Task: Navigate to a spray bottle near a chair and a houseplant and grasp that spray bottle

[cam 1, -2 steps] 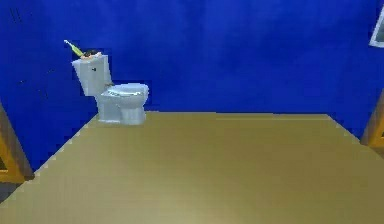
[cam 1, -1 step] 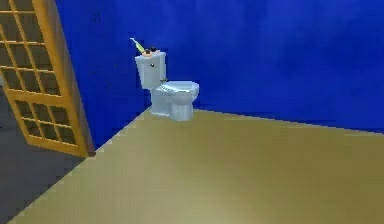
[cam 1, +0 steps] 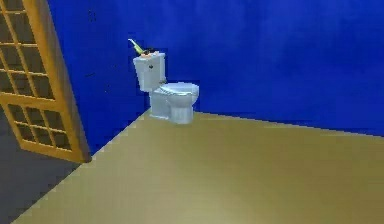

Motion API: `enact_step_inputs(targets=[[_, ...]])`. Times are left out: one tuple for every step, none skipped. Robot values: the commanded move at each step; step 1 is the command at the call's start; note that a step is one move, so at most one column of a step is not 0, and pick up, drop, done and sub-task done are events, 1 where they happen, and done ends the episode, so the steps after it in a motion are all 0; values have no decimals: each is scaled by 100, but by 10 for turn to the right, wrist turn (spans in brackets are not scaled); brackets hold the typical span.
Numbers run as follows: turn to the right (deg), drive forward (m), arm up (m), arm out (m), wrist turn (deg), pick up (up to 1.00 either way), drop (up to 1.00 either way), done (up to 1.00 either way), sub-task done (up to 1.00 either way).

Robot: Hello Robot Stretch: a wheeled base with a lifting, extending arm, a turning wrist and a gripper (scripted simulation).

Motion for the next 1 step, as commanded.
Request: enact_step_inputs(targets=[[-210, 0, 0, 0, 0, 0, 0, 0, 0]])
